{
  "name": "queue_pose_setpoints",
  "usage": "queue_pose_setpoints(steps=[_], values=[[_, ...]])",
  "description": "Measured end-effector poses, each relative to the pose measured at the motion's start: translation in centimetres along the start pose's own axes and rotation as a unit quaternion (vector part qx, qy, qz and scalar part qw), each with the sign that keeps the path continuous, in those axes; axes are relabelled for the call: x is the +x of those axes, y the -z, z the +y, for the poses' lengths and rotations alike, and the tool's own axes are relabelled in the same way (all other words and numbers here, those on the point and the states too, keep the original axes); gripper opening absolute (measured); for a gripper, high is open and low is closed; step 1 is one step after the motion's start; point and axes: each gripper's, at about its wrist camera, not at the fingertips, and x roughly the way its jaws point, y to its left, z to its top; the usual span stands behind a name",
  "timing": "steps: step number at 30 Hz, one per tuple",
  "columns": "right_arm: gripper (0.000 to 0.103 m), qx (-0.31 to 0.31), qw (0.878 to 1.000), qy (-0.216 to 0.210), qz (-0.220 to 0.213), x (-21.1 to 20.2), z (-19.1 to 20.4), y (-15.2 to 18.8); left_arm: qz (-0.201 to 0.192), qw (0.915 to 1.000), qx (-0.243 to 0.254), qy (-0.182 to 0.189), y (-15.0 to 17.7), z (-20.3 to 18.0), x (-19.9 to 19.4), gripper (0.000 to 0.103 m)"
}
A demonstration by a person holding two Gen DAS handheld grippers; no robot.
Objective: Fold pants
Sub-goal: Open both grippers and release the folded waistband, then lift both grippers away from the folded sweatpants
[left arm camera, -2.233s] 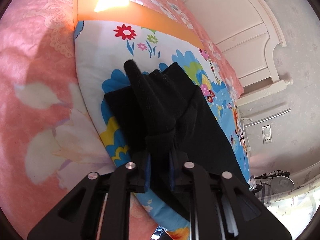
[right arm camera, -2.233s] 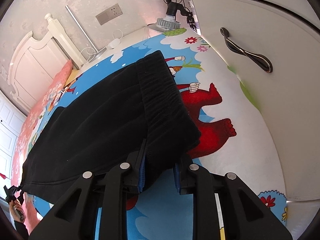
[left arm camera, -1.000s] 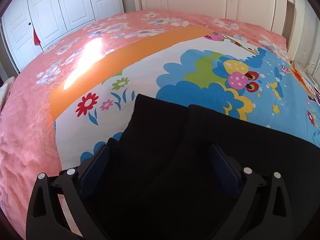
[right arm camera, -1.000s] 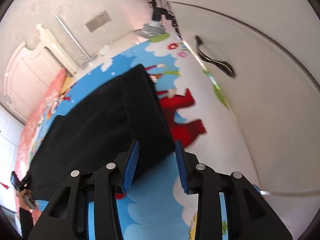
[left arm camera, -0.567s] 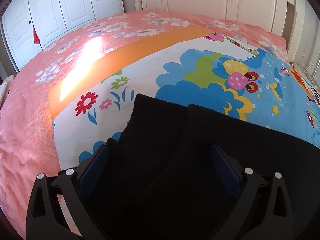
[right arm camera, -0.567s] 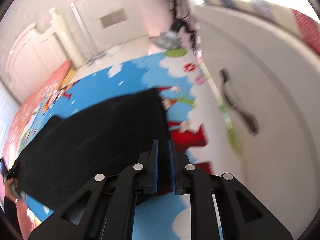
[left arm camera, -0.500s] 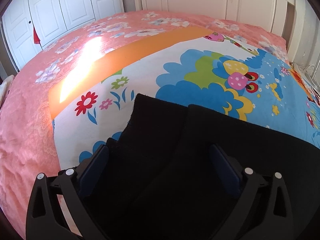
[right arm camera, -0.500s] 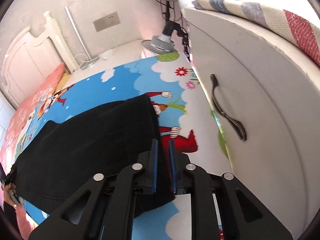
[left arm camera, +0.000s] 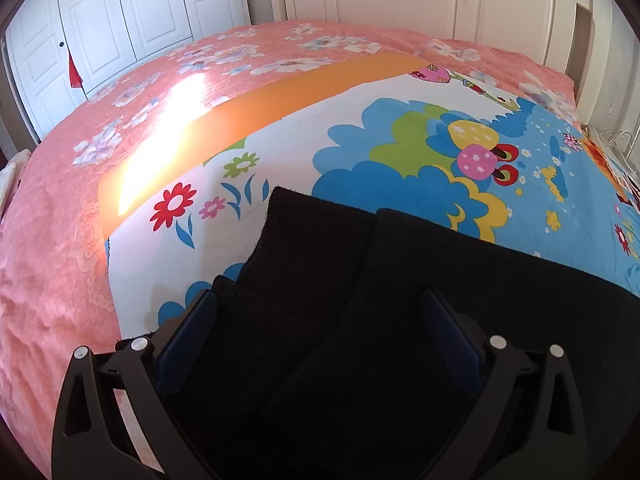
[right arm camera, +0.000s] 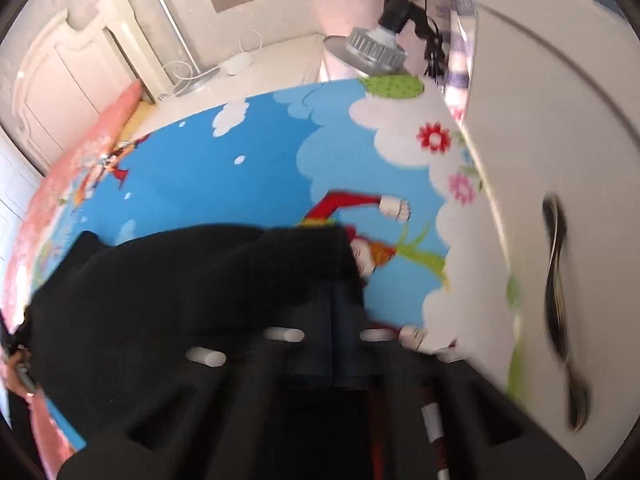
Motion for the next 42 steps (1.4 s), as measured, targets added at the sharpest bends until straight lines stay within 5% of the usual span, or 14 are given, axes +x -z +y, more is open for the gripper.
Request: queue_pose_setpoints(steps=[3, 7, 12, 20, 24, 31, 34, 35, 36, 37, 38, 39, 41, 42], values=[[0.006, -0.014, 0.999, 0.017, -0.042, -1.4, 0.4, -1.7, 0.001, 1.0000, 0.000, 0.000, 0.0, 0.0, 0.0, 0.101], [0.007, -0.015, 0.999, 0.044, -0.026, -0.6, -0.2, -1.3, 0.000, 1.0000, -0.002, 0.001, 0.1, 0.0, -0.1, 0.101], [0.008, 0.015, 1.000, -0.012, -0.013, -0.7, -0.7, 0.4, -0.009, 0.9999, -0.004, 0.005, 0.5, 0.0, 0.0, 0.101], [0.007, 0.071, 0.995, -0.065, 0.018, 2.6, -1.8, -1.3, -0.005, 0.9999, -0.006, 0.009, 0.4, 0.2, 0.1, 0.101], [0.007, 0.021, 0.999, 0.019, 0.024, 4.6, -0.9, -1.8, -0.006, 0.9999, -0.006, 0.007, 0.4, 0.2, 0.1, 0.102], [0.009, 0.015, 0.982, 0.097, -0.159, -4.1, 1.3, -2.4, -0.014, 0.9997, -0.007, 0.019, 0.7, 0.6, 0.0, 0.102], [0.023, -0.046, 0.968, 0.076, -0.236, -8.5, 5.3, -0.3, -0.018, 0.9996, -0.007, 0.019, 0.7, 0.5, 0.1, 0.102], [0.043, -0.068, 0.965, 0.052, -0.248, -9.5, 7.0, 0.6, -0.020, 0.9996, -0.007, 0.019, 0.7, 0.5, 0.1, 0.102], [0.083, -0.076, 0.963, 0.050, -0.253, -9.9, 8.4, 1.2, -0.021, 0.9996, -0.007, 0.020, 0.7, 0.5, 0.1, 0.102], [0.099, -0.083, 0.962, 0.054, -0.255, -10.1, 9.9, 1.9, -0.023, 0.9995, -0.008, 0.021, 0.8, 0.5, 0.1, 0.102], [0.075, -0.098, 0.960, 0.028, -0.260, -10.3, 11.9, 2.9, -0.025, 0.9994, -0.009, 0.021, 0.8, 0.5, 0.1, 0.102], [0.070, -0.119, 0.961, 0.018, -0.250, -10.0, 14.2, 3.6, -0.026, 0.9994, -0.010, 0.022, 0.8, 0.5, 0.1, 0.102], [0.073, -0.175, 0.960, -0.031, -0.217, -8.7, 19.9, 4.9, -0.030, 0.9993, -0.010, 0.020, 0.9, 0.4, 0.2, 0.102], [0.089, -0.208, 0.957, -0.058, -0.193, -7.8, 23.2, 5.7, -0.031, 0.9992, -0.011, 0.021, 1.0, 0.4, 0.1, 0.102]])
